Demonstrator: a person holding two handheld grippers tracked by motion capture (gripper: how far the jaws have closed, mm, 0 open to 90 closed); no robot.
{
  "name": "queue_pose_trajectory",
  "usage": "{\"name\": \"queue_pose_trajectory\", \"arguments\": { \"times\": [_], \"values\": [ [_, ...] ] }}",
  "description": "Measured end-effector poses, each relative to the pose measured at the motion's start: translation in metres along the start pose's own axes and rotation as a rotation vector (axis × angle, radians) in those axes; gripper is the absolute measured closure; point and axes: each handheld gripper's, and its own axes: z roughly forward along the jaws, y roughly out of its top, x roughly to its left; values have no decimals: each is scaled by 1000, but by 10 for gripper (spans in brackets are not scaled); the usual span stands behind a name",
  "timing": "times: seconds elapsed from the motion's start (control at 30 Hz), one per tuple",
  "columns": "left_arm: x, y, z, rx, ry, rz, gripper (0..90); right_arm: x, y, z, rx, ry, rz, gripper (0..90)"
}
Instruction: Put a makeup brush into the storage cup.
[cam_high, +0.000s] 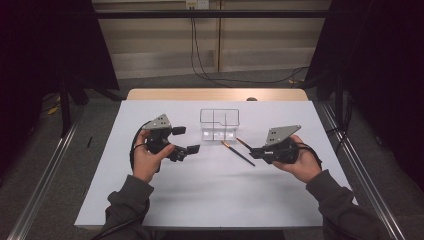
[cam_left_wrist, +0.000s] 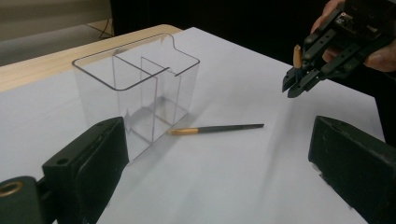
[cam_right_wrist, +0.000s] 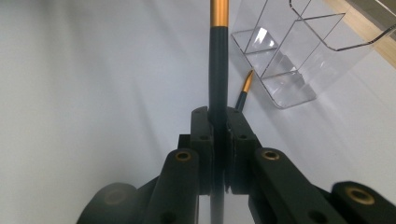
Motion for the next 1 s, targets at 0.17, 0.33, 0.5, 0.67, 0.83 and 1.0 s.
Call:
{"name": "queue_pose_trajectory", "arguments": {
  "times": [0.17, 0.33, 0.5, 0.67, 0.83, 1.0],
  "values": [
    [2, -2, -6, -13, 16, 10, 45, 0, 0, 1, -17, -4, 14, 843],
    [2, -2, -10, -17, 27, 4, 44, 1, 0, 2, -40, -8, 29, 843],
    [1, -2, -12, -15, 34, 5, 45, 1, 1, 2, -64, -11, 46, 843],
    [1, -1, -12, -21, 35, 9, 45, 1, 1, 1, -93, -16, 64, 843],
    [1, -1, -11, -19, 27, 6, 49, 0, 0, 0, -125, -27, 86, 843],
    [2, -2, -10, -22, 25, 7, 50, -1, -1, -2, -170, -33, 106, 843]
  ]
}}
